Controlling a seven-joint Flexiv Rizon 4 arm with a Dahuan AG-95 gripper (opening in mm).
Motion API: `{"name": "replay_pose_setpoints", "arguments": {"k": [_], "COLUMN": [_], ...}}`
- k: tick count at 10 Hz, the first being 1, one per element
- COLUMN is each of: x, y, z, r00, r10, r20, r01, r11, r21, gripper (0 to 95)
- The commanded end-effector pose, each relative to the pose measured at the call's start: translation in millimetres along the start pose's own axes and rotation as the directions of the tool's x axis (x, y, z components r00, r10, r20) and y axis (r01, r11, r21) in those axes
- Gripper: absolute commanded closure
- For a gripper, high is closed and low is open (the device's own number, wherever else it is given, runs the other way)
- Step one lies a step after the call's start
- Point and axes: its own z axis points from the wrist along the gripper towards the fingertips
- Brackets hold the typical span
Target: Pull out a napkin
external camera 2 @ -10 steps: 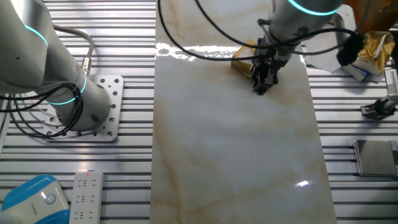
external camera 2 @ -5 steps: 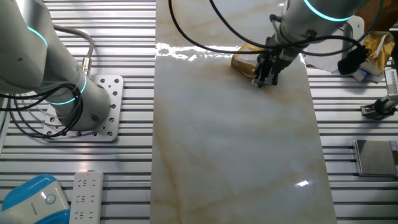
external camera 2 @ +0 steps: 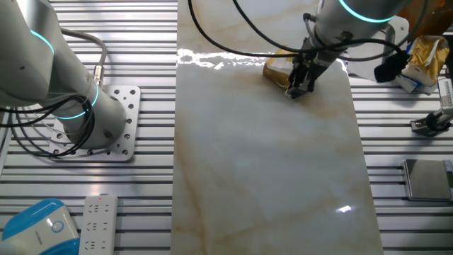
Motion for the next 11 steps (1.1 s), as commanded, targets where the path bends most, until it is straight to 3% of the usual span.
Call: {"name": "replay_pose_setpoints", "arguments": {"k": [1,2,3,4,5,6,9,11], "x": [-0.6,2.6,4.8,8.7,9.0,4.6,-6.2,-7.4], "y": [15.1,46.6,64.9,85.9,90.3,89.9,86.9,87.5], "z": [7.4,22.0,29.6,40.0,45.1,54.4,80.0,80.2], "r00": [1.0,1.0,1.0,1.0,1.0,1.0,0.998,0.998], "r10": [-0.002,-0.002,-0.001,-0.001,-0.001,-0.002,0.0,-0.001], "r20": [0.0,0.014,0.021,0.023,0.027,0.031,0.056,0.066], "r01": [0.002,0.003,0.002,0.001,0.001,0.003,0.002,0.004], "r11": [1.0,1.0,1.0,1.0,1.0,0.999,0.999,0.999], "r21": [-0.024,-0.031,-0.026,-0.021,-0.022,-0.034,-0.034,-0.046], "gripper": [57.0,57.0,57.0,76.0,76.0,57.0,57.0,57.0]}}
